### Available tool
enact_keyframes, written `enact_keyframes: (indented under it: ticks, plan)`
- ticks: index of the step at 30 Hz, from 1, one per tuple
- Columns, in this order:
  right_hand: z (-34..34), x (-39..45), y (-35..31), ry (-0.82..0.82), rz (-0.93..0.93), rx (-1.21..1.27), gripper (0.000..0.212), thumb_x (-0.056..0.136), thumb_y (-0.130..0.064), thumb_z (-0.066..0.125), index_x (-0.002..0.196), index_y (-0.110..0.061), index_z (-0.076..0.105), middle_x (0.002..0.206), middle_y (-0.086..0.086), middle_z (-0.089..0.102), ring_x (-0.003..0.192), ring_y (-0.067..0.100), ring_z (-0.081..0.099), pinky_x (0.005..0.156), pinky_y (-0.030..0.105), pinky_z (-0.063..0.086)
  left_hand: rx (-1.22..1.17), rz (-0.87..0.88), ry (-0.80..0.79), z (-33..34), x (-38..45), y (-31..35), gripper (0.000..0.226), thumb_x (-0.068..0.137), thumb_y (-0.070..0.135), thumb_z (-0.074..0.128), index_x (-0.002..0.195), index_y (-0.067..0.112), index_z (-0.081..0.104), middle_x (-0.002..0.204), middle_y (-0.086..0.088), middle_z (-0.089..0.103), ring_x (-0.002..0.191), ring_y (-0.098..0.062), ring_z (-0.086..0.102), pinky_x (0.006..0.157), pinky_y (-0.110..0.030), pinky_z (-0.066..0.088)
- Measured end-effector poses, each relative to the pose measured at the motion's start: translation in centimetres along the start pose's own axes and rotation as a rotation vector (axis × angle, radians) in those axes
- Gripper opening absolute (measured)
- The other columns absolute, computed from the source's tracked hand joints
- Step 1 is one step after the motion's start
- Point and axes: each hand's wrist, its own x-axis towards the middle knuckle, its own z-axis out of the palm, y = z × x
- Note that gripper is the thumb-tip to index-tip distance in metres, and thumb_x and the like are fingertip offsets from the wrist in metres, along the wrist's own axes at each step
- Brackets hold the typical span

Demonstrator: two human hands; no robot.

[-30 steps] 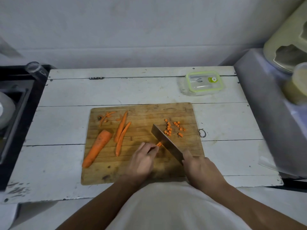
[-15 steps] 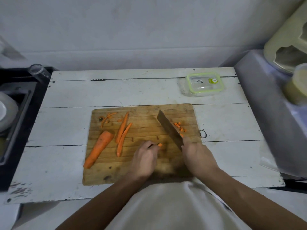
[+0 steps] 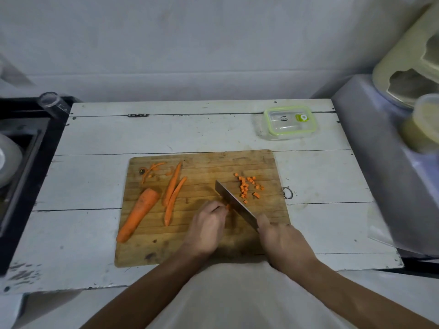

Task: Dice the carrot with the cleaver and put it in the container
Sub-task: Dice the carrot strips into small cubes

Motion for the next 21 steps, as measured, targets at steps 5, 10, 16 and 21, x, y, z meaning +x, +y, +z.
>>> enact_keyframes:
  ticks: [5,10,16,21]
  plan:
    - [1.1,3.3,-1.3,0.138,0.031,0.029,0.032,0.091,-0.009,0.056,0.113,-0.022,0.037,0.084,0.005,0.067,0.074,0.031,0.066,0.058,0.039,0.049,0.020,-0.027,-0.026,0.2,-0.1,0.0,0.018,0.090,0.004,0.070,0.105,0.010,0.078,0.105,-0.003,0.070,0.095,-0.019,0.064,0.079,-0.034,0.059]
    - [0.0,2.9,-0.2,0.197,0.051,0.070,0.018,0.103,-0.019,0.041,0.121,-0.020,0.039,0.089,0.010,0.069,0.078,0.036,0.065,0.058,0.036,0.038,-0.117,-0.285,0.027,-1.4,-0.8,0.4,0.020,0.092,0.012,0.072,0.111,0.015,0.075,0.110,0.004,0.063,0.094,-0.007,0.058,0.085,-0.016,0.044]
    - [-0.2,0.6,-0.2,0.085,0.025,0.033,0.014,0.105,-0.026,0.036,0.118,-0.022,0.038,0.094,0.007,0.069,0.084,0.034,0.066,0.060,0.035,0.037,-0.313,-0.677,-0.135,-2.3,1.0,0.8,0.007,0.098,0.029,0.068,0.092,0.026,0.071,0.086,0.012,0.068,0.080,-0.002,0.063,0.071,-0.022,0.052]
    - [0.2,0.2,-0.3,0.054,-0.001,0.011,0.027,0.098,-0.017,0.050,0.120,-0.023,0.035,0.095,0.004,0.069,0.085,0.028,0.067,0.062,0.034,0.039,-0.320,-0.711,-0.147,-1.5,1.5,1.2,0.018,0.095,0.027,0.072,0.080,0.035,0.064,0.082,0.012,0.069,0.073,-0.006,0.067,0.070,-0.030,0.059]
